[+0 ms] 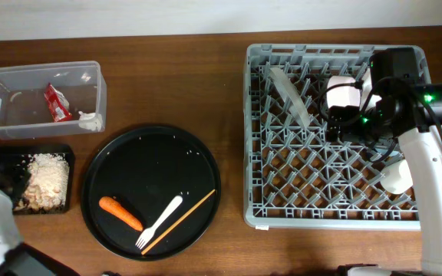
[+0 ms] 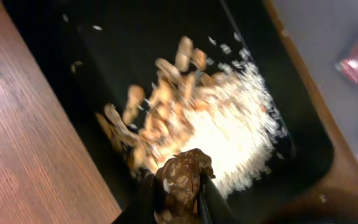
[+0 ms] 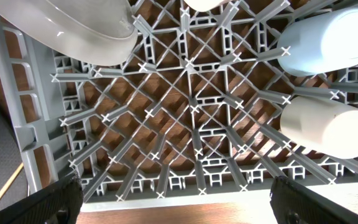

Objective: Sort waste into correct bins and load items into the dishwasher rack
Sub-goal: 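Grasp the carrot with the left gripper and drop it on the black tray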

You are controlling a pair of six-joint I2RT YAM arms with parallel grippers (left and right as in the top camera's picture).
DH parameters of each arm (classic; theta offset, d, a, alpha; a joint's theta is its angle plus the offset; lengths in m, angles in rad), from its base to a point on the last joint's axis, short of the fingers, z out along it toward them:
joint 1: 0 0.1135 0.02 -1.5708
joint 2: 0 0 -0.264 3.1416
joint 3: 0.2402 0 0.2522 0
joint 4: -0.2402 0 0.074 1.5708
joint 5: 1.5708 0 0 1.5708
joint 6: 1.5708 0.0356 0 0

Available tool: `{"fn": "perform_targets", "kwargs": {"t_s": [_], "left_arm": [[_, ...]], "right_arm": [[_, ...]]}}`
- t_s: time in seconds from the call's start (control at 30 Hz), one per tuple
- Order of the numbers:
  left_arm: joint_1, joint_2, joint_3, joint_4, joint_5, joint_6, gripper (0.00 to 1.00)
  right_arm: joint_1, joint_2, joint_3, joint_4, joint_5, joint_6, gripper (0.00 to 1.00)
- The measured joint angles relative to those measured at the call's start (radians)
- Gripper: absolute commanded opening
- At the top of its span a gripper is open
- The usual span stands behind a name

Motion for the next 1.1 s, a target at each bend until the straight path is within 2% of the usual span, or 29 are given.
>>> {"fn": "perform_targets", "kwargs": {"t_s": [0.13,0.17,0.2,0.23,0.27,0.33,0.47,0.57,0.63,0.77,0.87,1.0,1.1], "left_arm": [[0.042,0.145,0.001,0.022,-0.018,-0.001,0.15],[0.045,0.187,0.001,0.023,-0.019,-0.001,0.22],[0.045,0.209,0.001,0.024,-0.018,-0.001,0.44],[0.045,0.224,0.001,0.029,-0.018,-0.009,0.56],[0.045,0.227,0.001,0.037,-0.018,-0.008,0.63],[0.045,0.227,0.007,0.043,0.002,-0.014,0.7],[0.044,0.211,0.127,-0.08,0.063,-0.018,0.7],[0.029,0.135,0.166,-0.139,0.126,-0.019,0.7],[-0.042,0.075,0.171,-0.222,0.181,-0.019,0.71],[-0.313,0.058,0.159,-0.465,0.211,-0.019,0.8],[-0.47,0.058,0.048,-0.469,0.207,-0.019,0.8],[-0.496,0.056,-0.109,-0.347,0.2,-0.048,0.8],[-0.496,0.056,-0.229,-0.205,0.185,-0.064,0.76]], "right_arm": [[0.0,0.0,0.0,-0.005,0.0,0.0,0.99],[0.0,0.0,0.0,-0.006,0.0,-0.002,0.99],[0.0,0.0,0.0,-0.006,0.0,-0.002,0.99],[0.0,0.0,0.0,-0.006,0.0,-0.002,0.99],[0.0,0.0,0.0,-0.006,0.0,-0.002,0.99],[0.0,0.0,0.0,-0.007,0.0,-0.002,0.99],[0.0,0.0,0.0,-0.017,0.0,-0.002,0.99],[0.0,0.0,0.0,-0.017,0.0,-0.002,0.99],[0.0,0.0,0.0,-0.017,0.0,-0.002,0.99],[0.0,0.001,0.0,-0.017,0.0,-0.003,0.99],[0.0,0.001,0.0,-0.023,0.0,-0.003,0.99],[0.0,0.002,0.0,-0.025,0.0,-0.012,0.99],[0.0,0.002,-0.001,-0.027,0.0,-0.015,0.99]]}}
